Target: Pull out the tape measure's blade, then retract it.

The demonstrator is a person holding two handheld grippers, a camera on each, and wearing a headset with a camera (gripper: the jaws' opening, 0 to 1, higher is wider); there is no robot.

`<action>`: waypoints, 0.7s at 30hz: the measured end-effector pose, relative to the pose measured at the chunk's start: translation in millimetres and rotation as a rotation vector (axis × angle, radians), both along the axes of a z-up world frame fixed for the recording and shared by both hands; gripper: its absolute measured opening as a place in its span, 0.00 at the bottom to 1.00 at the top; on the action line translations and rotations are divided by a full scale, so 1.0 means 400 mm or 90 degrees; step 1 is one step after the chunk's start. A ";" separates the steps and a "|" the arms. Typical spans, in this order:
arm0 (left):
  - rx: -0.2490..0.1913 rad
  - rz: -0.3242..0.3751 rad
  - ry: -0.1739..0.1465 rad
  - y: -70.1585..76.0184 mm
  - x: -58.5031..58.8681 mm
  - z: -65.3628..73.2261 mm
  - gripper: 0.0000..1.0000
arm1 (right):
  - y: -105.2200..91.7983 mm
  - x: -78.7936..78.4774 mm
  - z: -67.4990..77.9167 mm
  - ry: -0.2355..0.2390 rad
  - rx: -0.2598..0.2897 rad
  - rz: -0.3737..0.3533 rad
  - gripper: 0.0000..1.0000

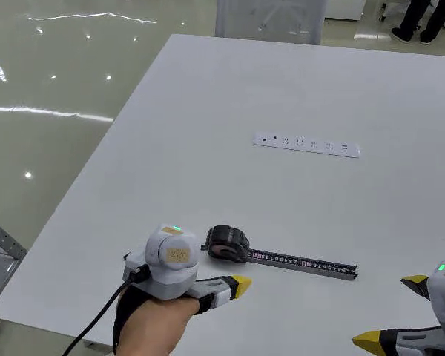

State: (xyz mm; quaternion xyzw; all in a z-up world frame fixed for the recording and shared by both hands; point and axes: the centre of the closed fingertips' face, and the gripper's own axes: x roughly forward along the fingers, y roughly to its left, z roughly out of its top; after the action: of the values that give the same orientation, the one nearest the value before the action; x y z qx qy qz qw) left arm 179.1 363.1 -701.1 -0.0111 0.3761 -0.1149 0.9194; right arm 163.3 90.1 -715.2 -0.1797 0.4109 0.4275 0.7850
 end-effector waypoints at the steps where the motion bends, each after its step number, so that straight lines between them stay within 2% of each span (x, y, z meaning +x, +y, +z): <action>1: 0.003 0.000 0.003 -0.002 0.006 -0.008 1.00 | -0.001 0.007 -0.006 0.002 -0.003 0.005 0.86; 8: 0.009 -0.003 0.012 -0.013 0.032 -0.035 0.97 | -0.003 0.045 -0.041 0.009 -0.025 0.044 0.84; 21: -0.007 0.018 0.039 -0.010 0.073 -0.094 0.95 | 0.016 0.114 -0.095 0.021 -0.071 0.120 0.80</action>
State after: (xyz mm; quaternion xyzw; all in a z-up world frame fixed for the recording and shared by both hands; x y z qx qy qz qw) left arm 208.5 359.1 -738.8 -0.0249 0.4036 -0.1037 0.9087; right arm 208.8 96.6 -753.4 -0.2538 0.4282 0.4792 0.7229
